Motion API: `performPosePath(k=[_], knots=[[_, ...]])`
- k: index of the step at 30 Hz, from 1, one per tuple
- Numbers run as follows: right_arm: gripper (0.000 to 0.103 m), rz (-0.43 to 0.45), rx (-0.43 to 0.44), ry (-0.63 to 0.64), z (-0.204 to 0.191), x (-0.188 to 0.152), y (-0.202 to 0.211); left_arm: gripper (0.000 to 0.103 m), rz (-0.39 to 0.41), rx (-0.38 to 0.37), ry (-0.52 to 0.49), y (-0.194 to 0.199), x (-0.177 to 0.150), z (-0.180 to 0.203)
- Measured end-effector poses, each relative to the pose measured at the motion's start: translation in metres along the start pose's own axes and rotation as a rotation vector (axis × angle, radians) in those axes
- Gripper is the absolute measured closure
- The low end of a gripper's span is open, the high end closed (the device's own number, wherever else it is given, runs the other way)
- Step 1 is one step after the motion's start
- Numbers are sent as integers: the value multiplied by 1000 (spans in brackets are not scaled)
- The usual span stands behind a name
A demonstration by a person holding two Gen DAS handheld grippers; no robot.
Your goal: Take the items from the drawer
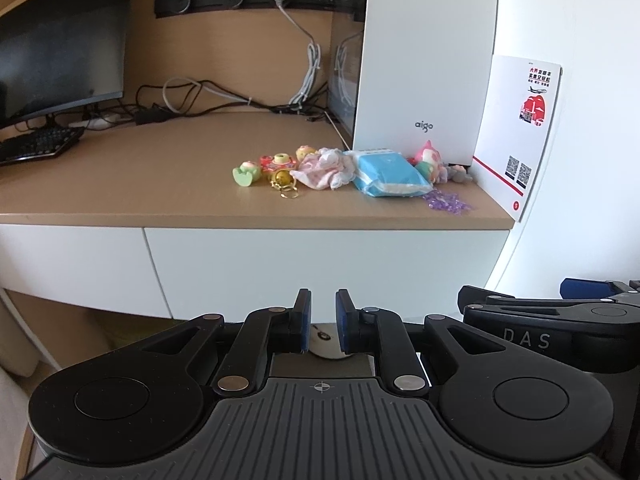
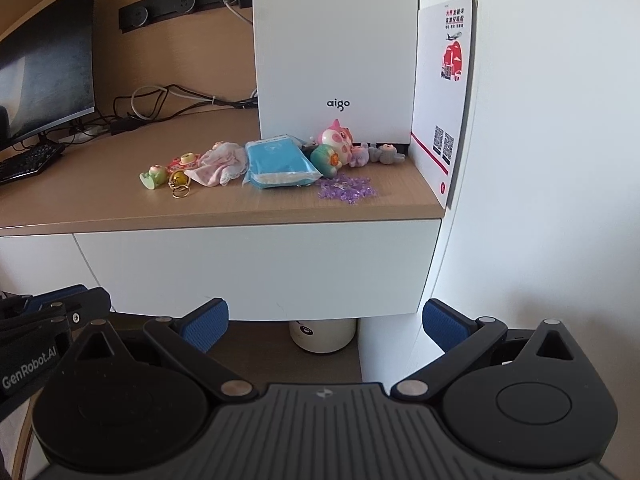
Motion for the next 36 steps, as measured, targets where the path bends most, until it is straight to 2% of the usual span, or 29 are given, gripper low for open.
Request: performPosePath(k=[22, 31, 36], knots=[[0, -43, 10, 10, -2, -15, -7, 87, -92, 24, 27, -5, -24, -5], [0, -71, 11, 13, -3, -20, 1, 88, -120, 41, 32, 16, -30, -10], [0, -79, -9, 34, 1, -28, 11, 88, -110, 33, 45, 19, -34, -5]])
Point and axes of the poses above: each gripper's, at about its wrist camera, not at the fingertips, and y roughly against the way its jaws point, z to its right, x to its top, the point moved 3 cm from there along -y, roughly the way its jaws point, and after that the axes turned 13 degrees about -z, right-handed, at the moved point
